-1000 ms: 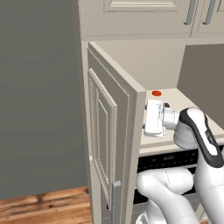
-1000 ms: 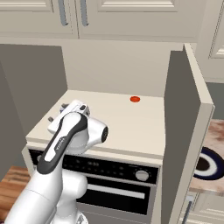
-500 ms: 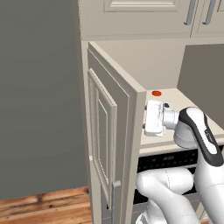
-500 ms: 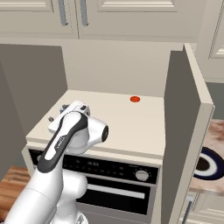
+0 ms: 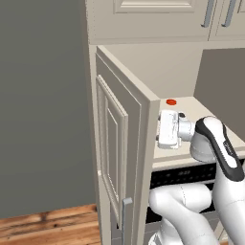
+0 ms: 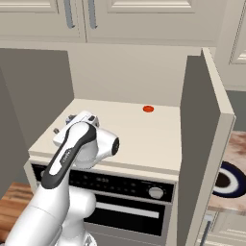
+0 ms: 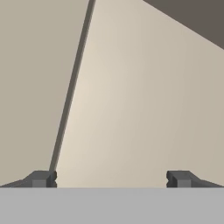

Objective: Pick the chicken drumstick from the plate and place it on the cutting board. Then pick the condiment bottle from the cabinet and place it next to the cutting board.

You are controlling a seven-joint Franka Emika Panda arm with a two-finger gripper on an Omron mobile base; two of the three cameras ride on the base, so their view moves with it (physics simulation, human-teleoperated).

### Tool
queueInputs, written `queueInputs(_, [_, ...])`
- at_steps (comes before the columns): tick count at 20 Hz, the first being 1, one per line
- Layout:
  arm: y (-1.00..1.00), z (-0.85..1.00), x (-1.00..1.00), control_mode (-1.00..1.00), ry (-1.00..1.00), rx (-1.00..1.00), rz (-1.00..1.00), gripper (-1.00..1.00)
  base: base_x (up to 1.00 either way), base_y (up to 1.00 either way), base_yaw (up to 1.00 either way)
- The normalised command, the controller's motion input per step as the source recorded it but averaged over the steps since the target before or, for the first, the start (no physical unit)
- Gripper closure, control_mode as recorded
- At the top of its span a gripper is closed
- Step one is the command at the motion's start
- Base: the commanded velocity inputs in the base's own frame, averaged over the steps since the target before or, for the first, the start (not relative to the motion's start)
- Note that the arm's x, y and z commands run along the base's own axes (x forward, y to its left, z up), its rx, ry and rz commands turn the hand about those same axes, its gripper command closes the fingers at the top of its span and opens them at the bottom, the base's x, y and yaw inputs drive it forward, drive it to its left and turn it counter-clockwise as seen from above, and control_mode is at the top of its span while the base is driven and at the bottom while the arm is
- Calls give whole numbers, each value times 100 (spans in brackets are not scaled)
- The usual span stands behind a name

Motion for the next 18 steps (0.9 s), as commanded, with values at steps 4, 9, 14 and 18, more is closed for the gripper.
queueInputs(4, [-3, -2, 1, -100, 0, 0, 0, -100, 0, 0, 0])
queueInputs(9, [-2, -4, 5, -100, 0, 0, 0, -100, 0, 0, 0])
queueInputs(14, [0, -6, 9, -100, 0, 0, 0, -100, 0, 0, 0])
queueInputs(18, [-2, -8, 12, -100, 0, 0, 0, -100, 0, 0, 0])
